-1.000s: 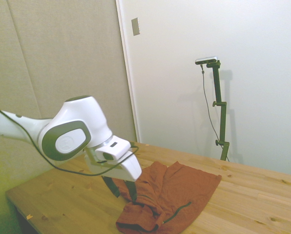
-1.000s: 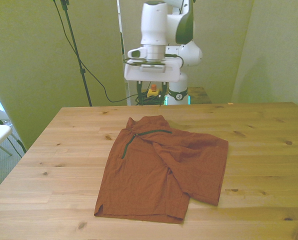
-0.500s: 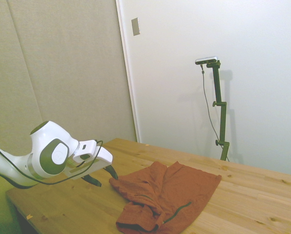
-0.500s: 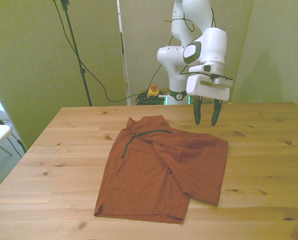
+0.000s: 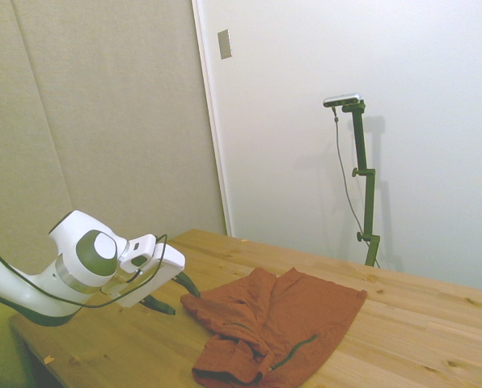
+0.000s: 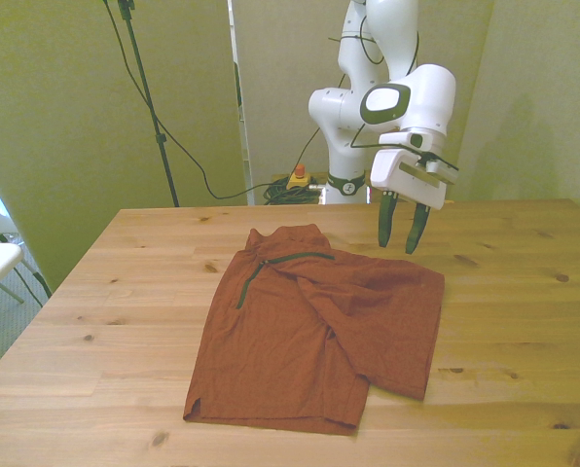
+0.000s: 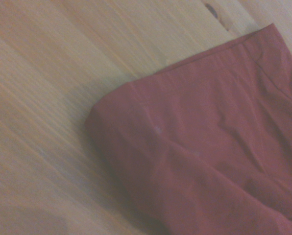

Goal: Fold the shorts

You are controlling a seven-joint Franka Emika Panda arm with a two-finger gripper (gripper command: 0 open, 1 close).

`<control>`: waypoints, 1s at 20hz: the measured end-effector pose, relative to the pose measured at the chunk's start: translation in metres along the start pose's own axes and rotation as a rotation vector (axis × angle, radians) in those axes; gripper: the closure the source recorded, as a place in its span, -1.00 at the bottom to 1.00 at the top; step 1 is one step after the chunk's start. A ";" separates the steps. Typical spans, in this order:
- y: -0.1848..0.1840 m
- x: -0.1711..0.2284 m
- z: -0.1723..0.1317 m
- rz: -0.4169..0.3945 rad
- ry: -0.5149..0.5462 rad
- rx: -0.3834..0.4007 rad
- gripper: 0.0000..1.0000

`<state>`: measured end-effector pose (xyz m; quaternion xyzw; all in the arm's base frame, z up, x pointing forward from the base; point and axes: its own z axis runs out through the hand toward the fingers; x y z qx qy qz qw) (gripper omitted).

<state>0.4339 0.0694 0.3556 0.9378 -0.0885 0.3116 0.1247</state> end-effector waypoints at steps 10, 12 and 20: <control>-0.015 0.009 0.025 -0.015 -0.028 -0.030 -1.00; -0.016 0.013 0.031 -0.006 -0.031 -0.024 -1.00; -0.010 0.023 0.049 0.023 -0.021 -0.032 1.00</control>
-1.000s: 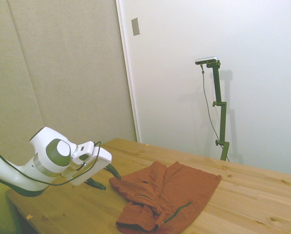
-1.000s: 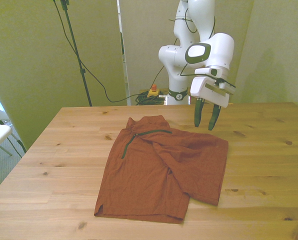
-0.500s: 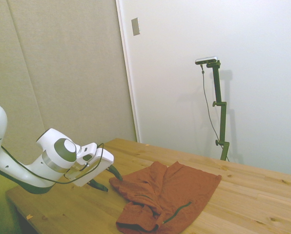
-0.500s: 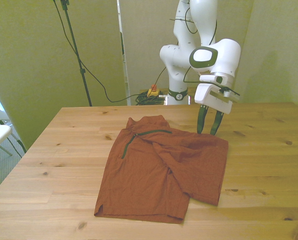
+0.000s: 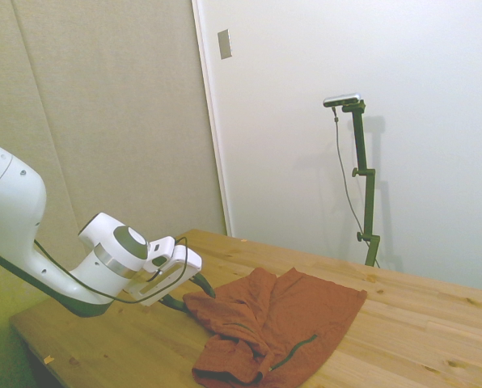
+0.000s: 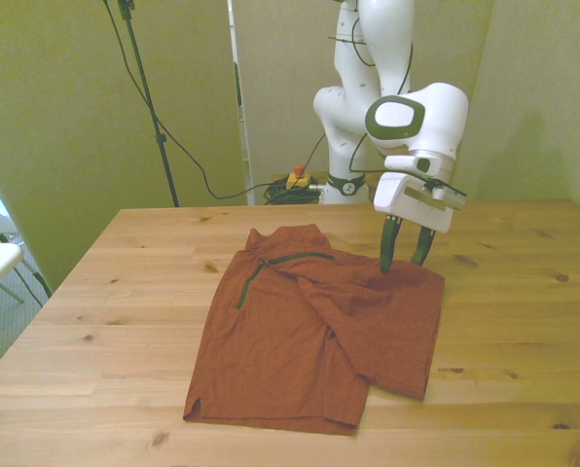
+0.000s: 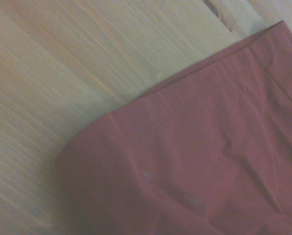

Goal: Fold the shorts

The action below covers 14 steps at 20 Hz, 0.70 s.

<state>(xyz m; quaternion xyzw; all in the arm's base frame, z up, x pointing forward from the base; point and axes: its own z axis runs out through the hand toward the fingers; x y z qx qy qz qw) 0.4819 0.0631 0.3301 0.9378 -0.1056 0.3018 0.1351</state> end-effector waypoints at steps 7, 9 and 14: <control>0.005 0.003 0.010 0.007 -0.002 0.010 1.00; 0.006 0.002 0.011 0.003 0.000 0.012 1.00; 0.005 0.001 0.015 0.011 -0.005 0.026 1.00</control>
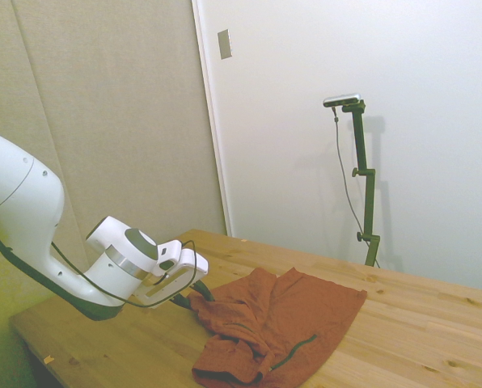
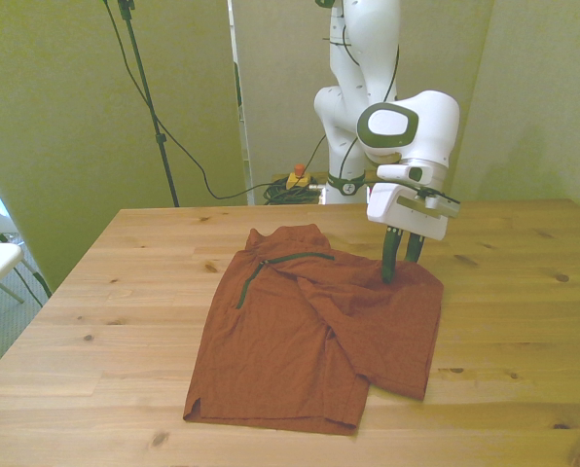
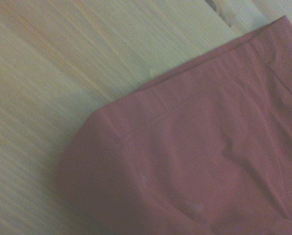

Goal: Fold the shorts

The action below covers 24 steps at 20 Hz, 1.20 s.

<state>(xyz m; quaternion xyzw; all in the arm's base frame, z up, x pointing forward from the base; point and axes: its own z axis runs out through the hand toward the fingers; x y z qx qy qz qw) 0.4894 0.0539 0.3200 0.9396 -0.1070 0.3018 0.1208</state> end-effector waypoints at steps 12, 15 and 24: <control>0.004 0.032 -0.003 0.122 0.041 0.041 1.00; 0.023 0.059 -0.006 0.190 0.076 0.054 1.00; 0.098 0.134 -0.003 0.436 0.119 0.041 1.00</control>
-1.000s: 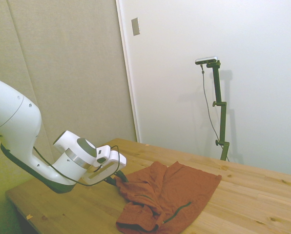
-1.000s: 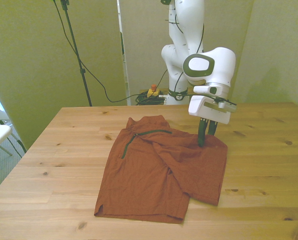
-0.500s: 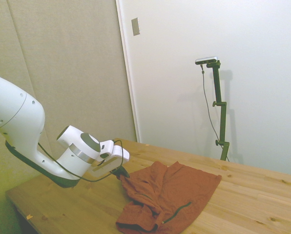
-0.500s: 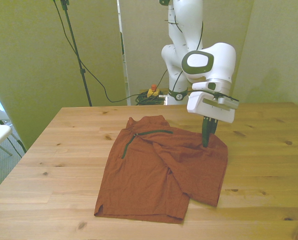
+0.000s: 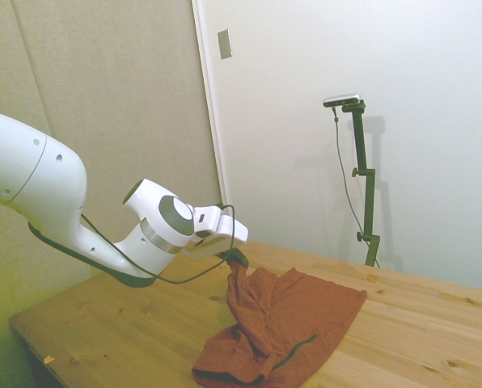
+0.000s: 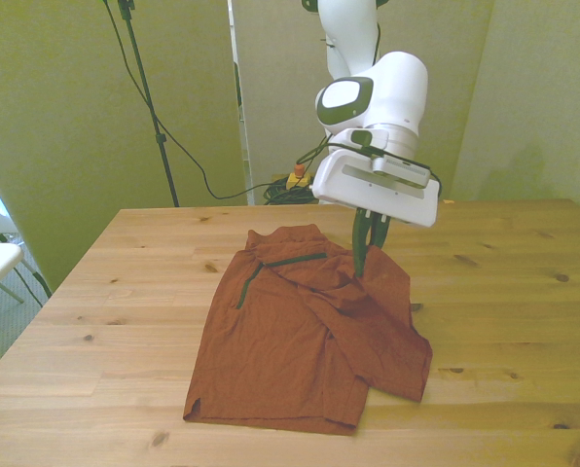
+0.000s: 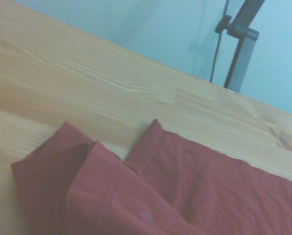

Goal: Fold the shorts

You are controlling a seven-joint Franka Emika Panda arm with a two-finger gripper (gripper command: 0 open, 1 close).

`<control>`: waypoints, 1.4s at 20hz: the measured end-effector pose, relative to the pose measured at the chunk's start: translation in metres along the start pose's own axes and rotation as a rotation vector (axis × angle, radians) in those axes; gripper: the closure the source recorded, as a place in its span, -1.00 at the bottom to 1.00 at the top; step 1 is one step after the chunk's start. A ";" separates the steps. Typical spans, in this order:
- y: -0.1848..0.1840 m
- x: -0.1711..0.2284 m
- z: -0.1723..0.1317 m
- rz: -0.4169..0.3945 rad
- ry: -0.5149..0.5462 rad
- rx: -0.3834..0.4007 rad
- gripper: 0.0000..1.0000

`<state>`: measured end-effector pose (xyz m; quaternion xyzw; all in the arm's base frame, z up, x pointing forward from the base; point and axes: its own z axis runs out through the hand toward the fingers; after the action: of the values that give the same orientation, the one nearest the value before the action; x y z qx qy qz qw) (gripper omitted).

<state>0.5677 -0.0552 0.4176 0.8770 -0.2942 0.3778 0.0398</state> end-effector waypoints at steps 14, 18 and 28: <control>0.067 0.092 0.064 0.177 -0.056 0.006 1.00; 0.079 0.123 0.070 0.226 -0.064 0.012 1.00; 0.122 0.159 0.112 0.322 -0.108 -0.038 -1.00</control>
<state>0.6590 -0.2656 0.4289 0.8366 -0.4397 0.3262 -0.0206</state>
